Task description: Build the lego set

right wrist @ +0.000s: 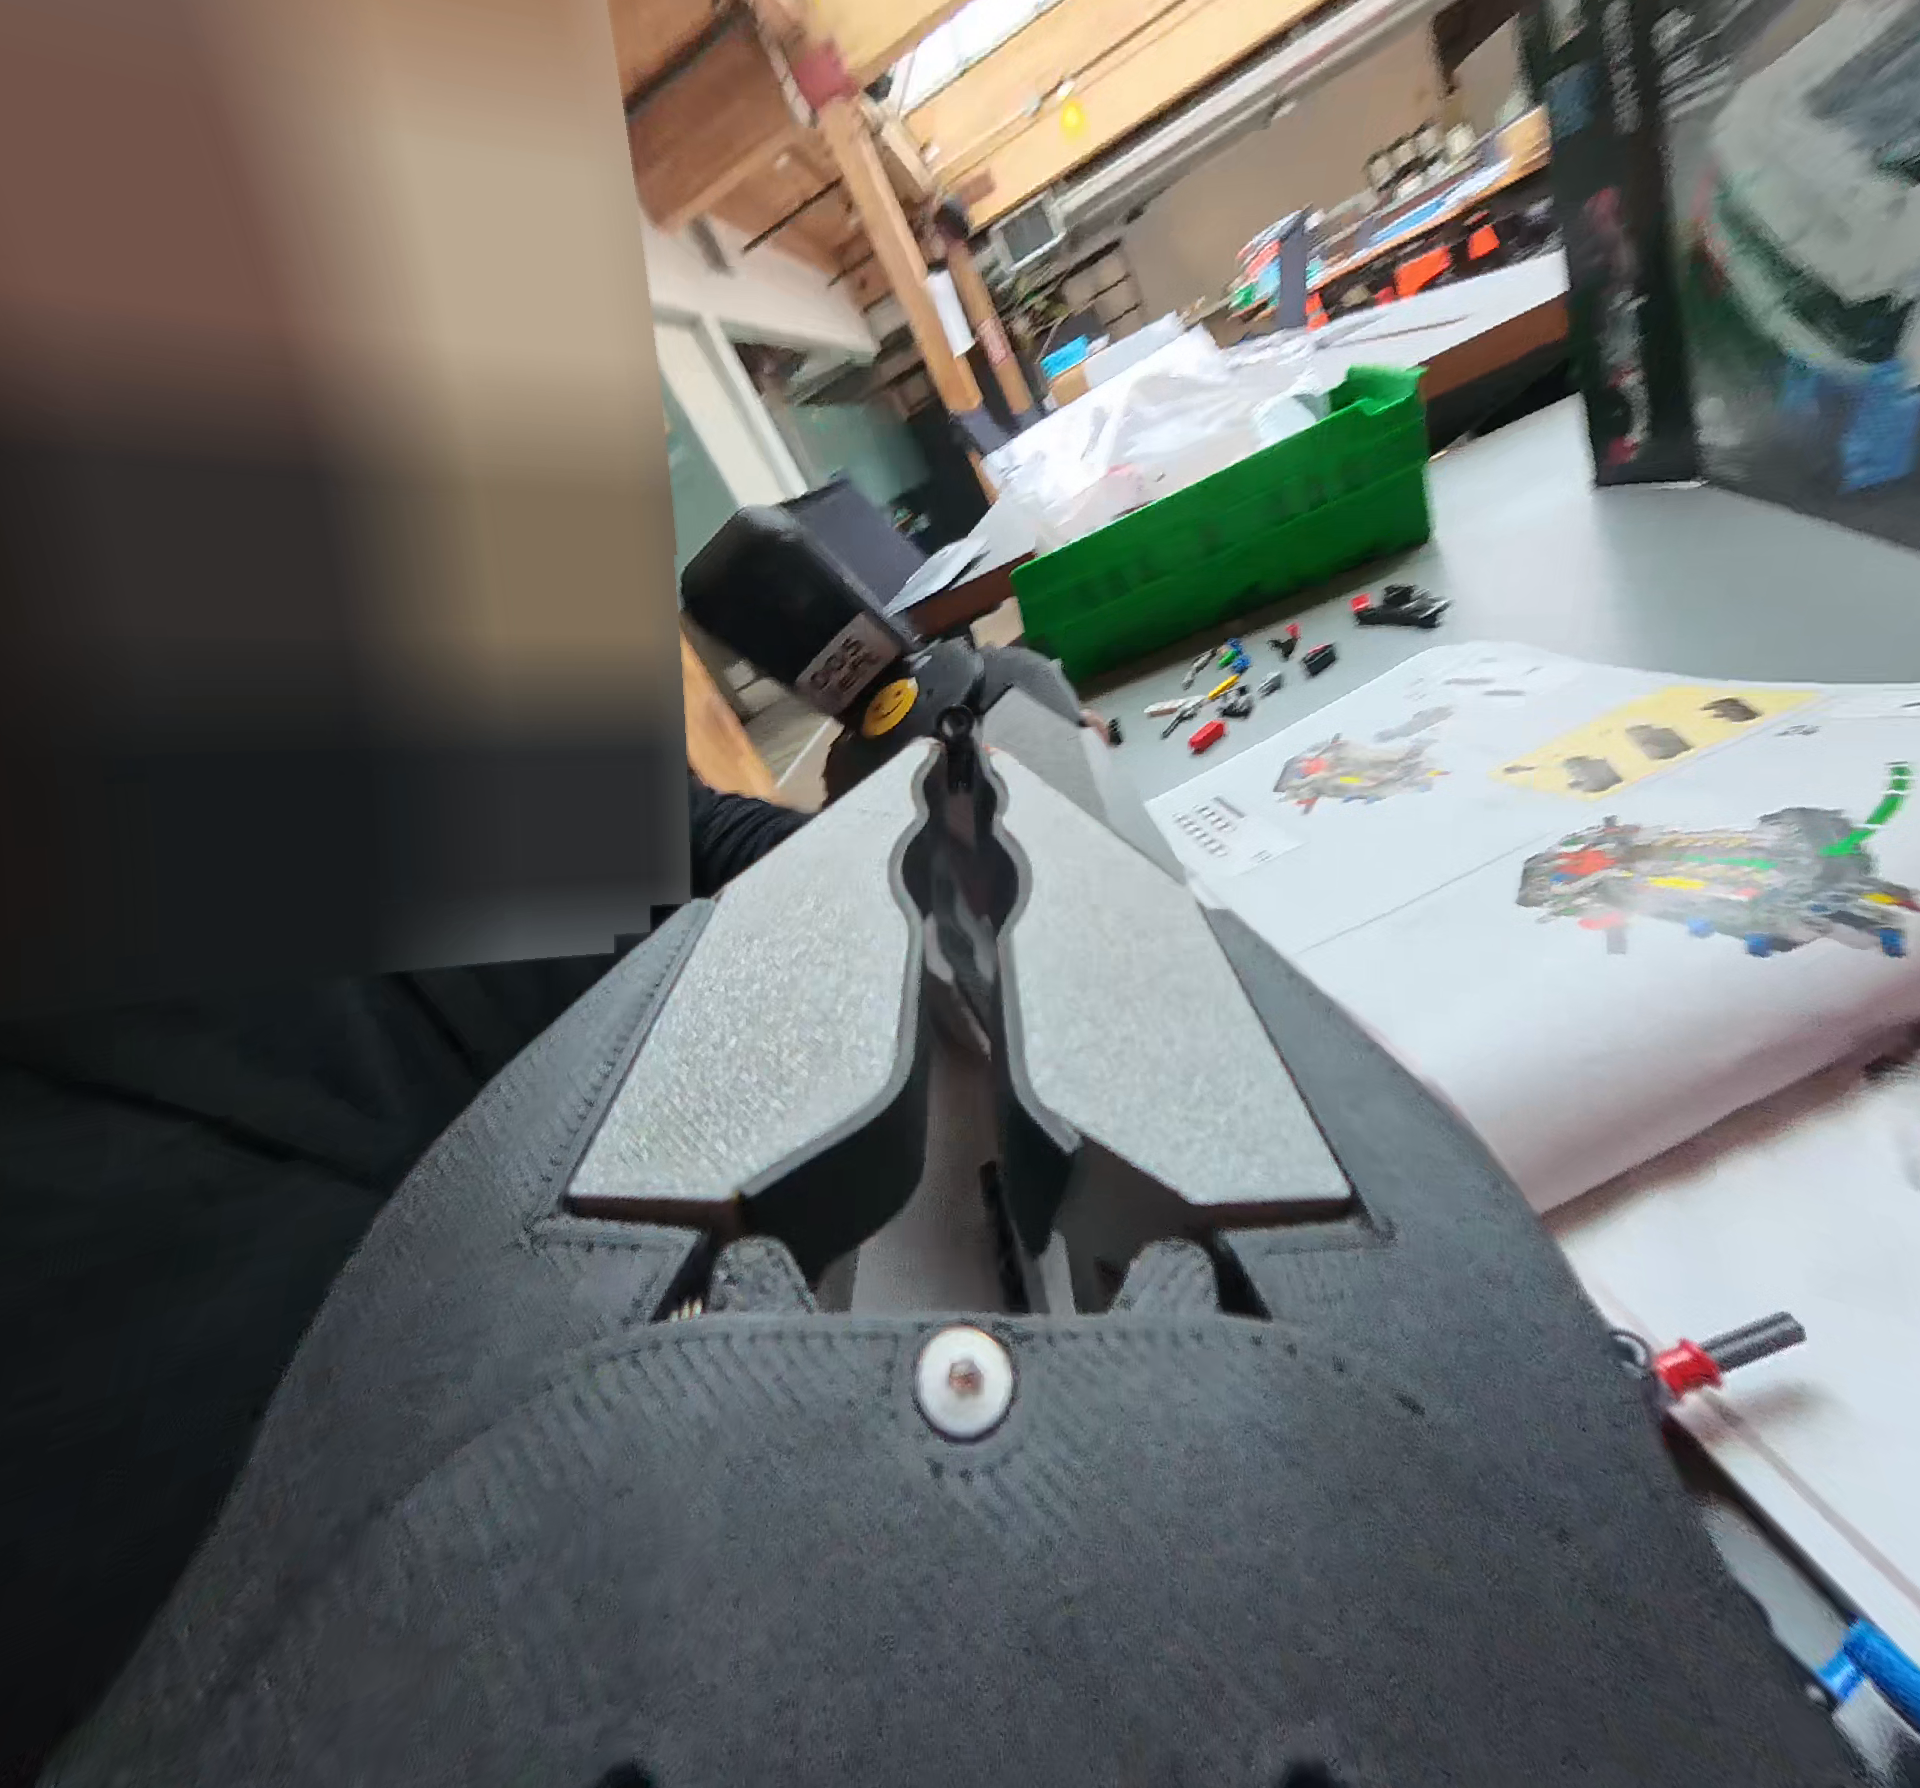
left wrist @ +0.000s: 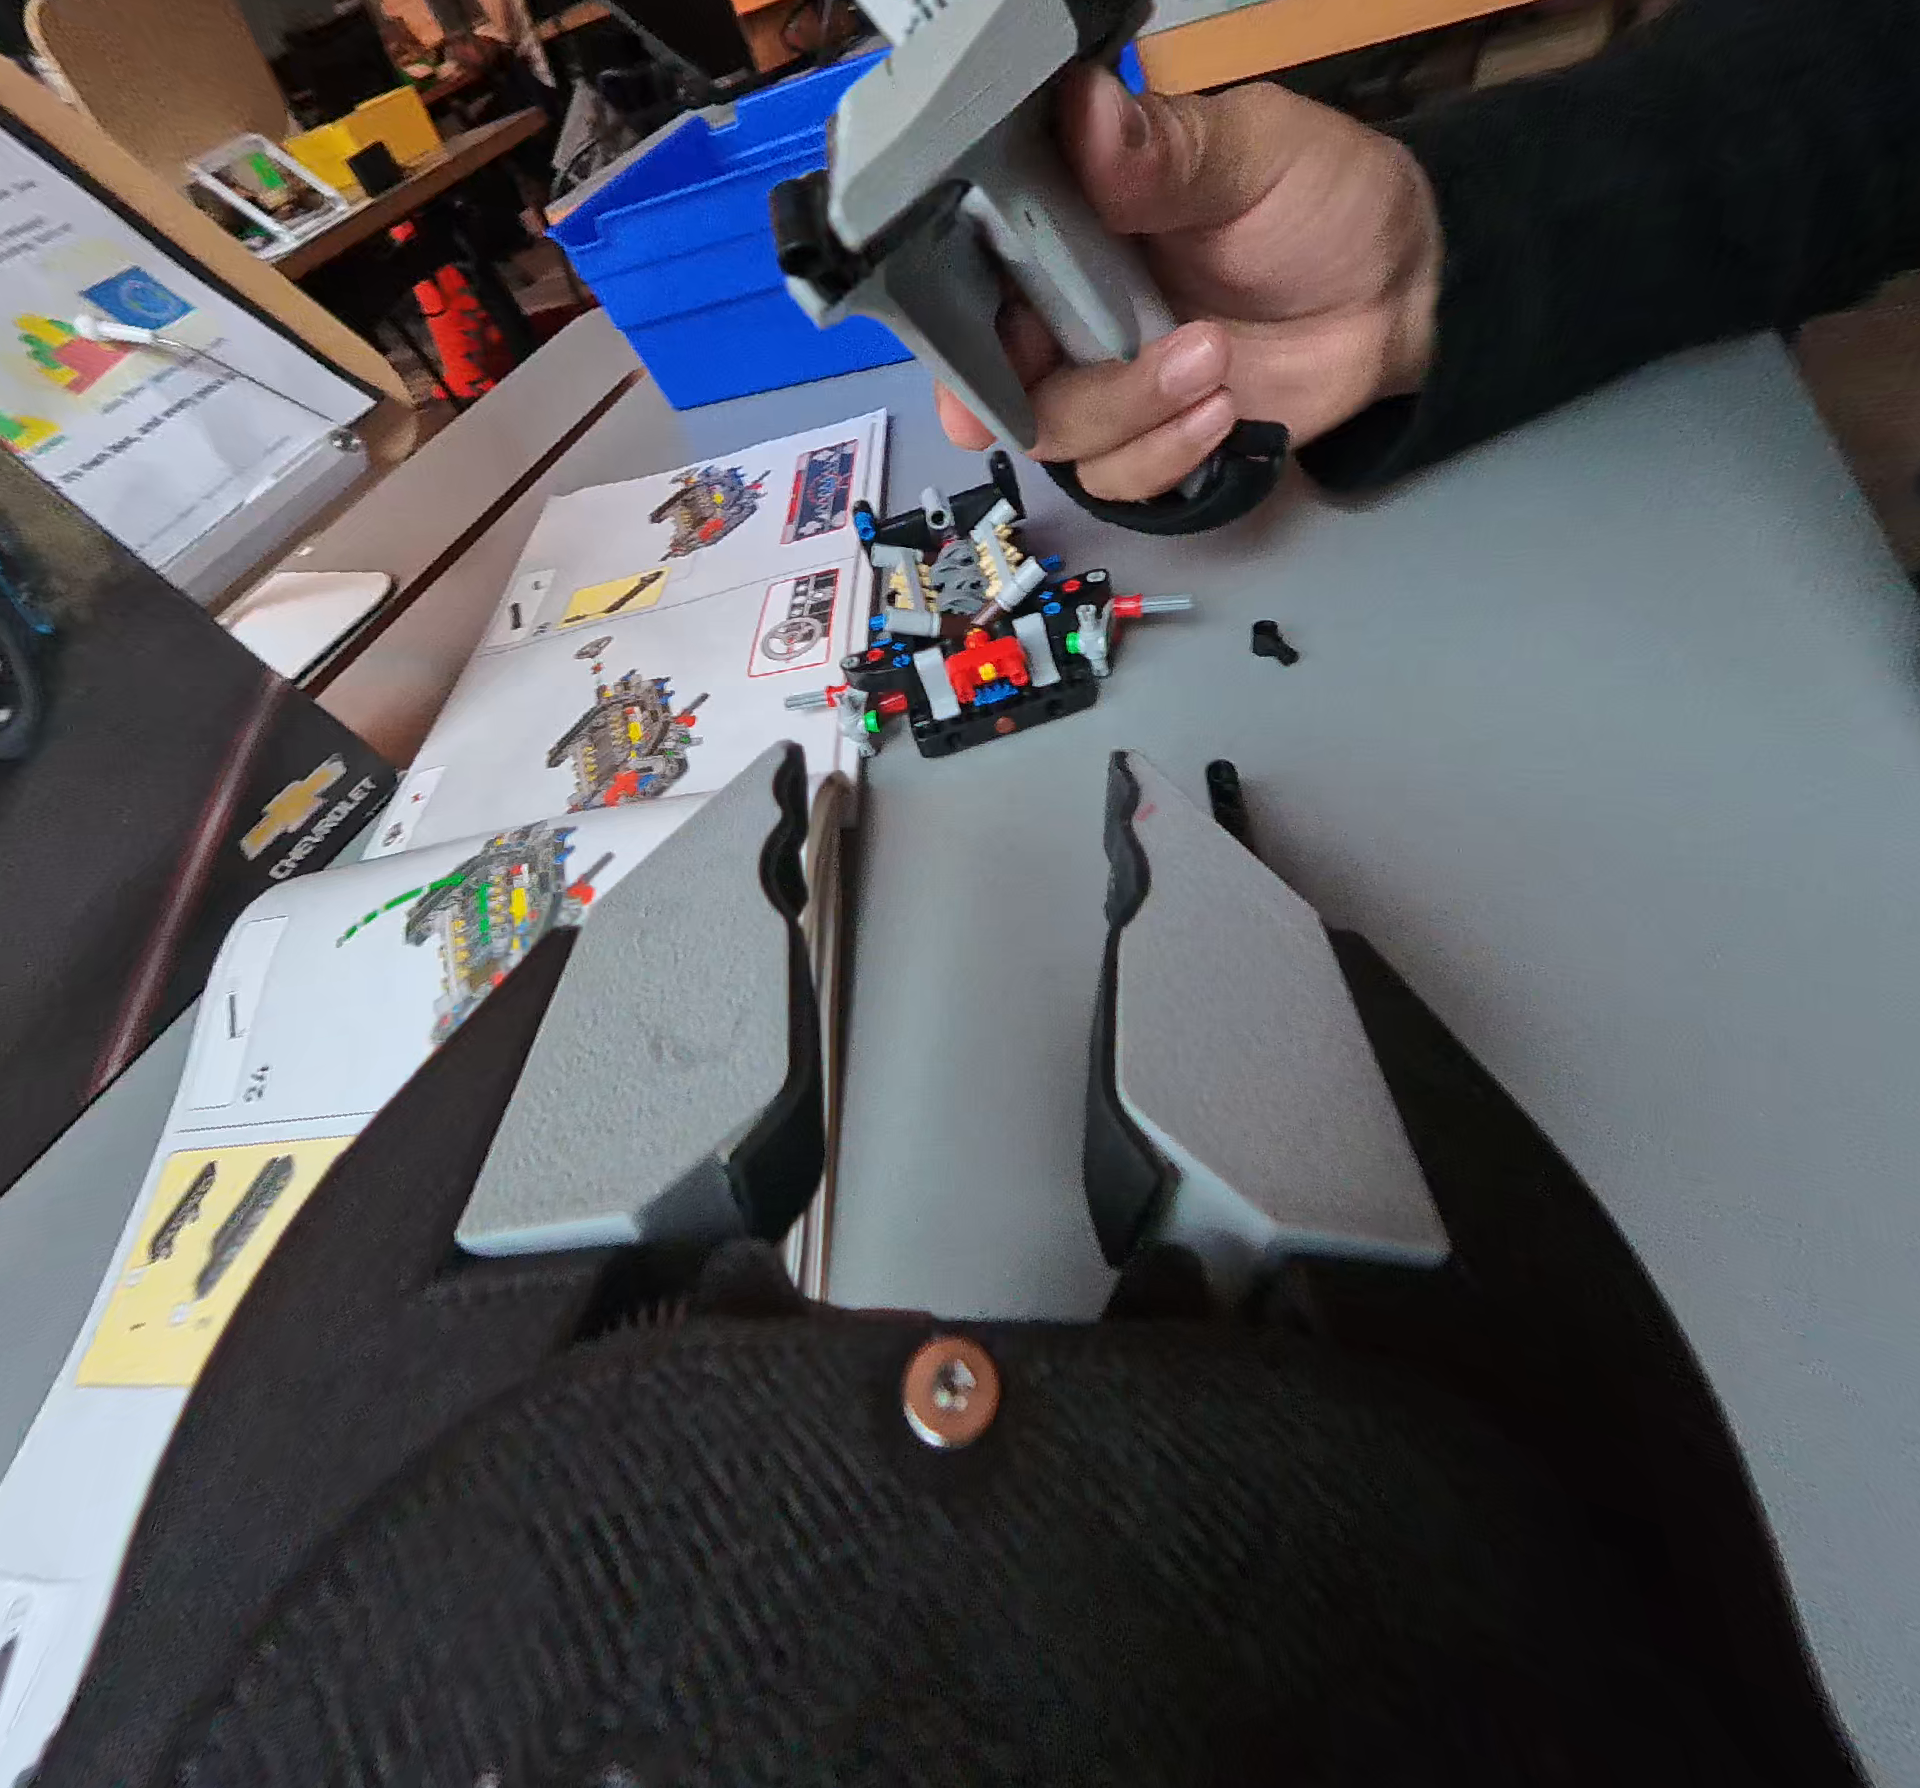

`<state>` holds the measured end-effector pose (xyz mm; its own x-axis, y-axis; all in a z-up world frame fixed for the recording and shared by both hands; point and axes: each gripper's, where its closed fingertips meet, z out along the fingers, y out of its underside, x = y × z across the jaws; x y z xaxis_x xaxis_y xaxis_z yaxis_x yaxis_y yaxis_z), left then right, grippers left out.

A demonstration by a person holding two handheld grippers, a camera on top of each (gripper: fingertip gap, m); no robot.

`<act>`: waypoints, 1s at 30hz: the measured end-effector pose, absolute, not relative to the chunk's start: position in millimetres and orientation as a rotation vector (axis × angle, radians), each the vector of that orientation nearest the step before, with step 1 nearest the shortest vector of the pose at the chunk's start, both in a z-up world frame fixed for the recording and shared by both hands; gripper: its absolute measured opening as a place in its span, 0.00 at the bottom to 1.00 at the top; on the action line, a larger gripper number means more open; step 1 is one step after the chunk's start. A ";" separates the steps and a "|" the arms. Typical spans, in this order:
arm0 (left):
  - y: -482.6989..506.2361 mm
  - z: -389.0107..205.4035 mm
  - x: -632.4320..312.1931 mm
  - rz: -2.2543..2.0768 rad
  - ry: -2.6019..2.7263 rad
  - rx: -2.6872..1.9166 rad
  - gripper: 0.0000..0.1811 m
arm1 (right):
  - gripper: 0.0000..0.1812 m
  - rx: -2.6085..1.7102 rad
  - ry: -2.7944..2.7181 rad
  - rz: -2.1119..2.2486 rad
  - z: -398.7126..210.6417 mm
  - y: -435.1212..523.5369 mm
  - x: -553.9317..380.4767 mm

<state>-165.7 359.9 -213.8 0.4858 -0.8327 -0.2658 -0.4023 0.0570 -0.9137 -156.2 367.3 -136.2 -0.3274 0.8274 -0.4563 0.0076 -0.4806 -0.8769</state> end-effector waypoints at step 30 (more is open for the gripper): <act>351.0 -170.1 -157.5 -0.147 1.078 -1.273 0.08 | 0.01 -1.561 -0.973 2.094 -169.1 343.3 -172.3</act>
